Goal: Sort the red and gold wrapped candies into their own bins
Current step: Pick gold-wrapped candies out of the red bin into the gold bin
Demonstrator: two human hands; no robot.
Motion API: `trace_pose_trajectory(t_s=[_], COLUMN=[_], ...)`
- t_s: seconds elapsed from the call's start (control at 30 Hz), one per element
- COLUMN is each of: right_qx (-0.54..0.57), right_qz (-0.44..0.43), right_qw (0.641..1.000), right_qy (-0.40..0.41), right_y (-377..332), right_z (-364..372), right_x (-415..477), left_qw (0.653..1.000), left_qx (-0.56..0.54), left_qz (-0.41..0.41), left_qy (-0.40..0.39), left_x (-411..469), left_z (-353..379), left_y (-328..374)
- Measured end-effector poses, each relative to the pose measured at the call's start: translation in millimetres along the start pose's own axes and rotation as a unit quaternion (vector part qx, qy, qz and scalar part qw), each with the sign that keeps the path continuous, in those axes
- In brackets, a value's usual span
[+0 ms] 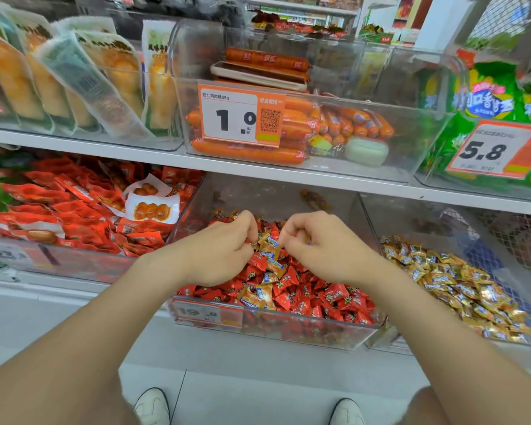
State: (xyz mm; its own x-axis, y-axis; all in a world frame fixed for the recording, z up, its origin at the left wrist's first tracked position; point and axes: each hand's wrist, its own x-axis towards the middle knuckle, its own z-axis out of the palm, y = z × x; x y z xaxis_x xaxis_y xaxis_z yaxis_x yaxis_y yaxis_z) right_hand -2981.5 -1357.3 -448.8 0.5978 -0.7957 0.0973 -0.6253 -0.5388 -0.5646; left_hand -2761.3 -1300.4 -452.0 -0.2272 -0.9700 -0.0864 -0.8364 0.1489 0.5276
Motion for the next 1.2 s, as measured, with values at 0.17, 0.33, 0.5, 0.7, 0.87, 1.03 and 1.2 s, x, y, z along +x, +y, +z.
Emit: trace_pose_trajectory(t_s=[0.17, 0.33, 0.5, 0.7, 0.87, 1.03, 1.2], right_qx=[-0.097, -0.2, -0.152, -0.05, -0.032, 0.132, 0.177], right_qz=[-0.015, -0.021, -0.042, 0.012, 0.06, 0.079, 0.083], right_qw=[0.993, 0.976, 0.985, 0.998, 0.997, 0.988, 0.98], right_qy=[-0.059, -0.089, -0.075, -0.03, 0.029, 0.011, 0.038], right_y=[-11, -7, 3, 3, 11, 10, 10], right_z=[2, 14, 22, -3, -11, -8, -4], right_x=[-1, 0, 10, 2, 2, -3, -2], left_qw=[1.0, 0.998, 0.995, 0.999, 0.998, 0.998, 0.997], left_qx=[-0.017, 0.013, 0.032, 0.031, 0.03, 0.019, 0.044], left_qz=[-0.002, 0.033, 0.054, 0.032, 0.034, 0.051, 0.067], left_qy=[-0.001, -0.044, -0.082, -0.021, -0.033, -0.034, -0.012], left_x=[-5, -9, -6, -5, -6, -5, 1], left_z=[-6, 2, 2, 4, 3, 6, 13], left_y=[7, 5, -4, -2, 1, 7, 9])
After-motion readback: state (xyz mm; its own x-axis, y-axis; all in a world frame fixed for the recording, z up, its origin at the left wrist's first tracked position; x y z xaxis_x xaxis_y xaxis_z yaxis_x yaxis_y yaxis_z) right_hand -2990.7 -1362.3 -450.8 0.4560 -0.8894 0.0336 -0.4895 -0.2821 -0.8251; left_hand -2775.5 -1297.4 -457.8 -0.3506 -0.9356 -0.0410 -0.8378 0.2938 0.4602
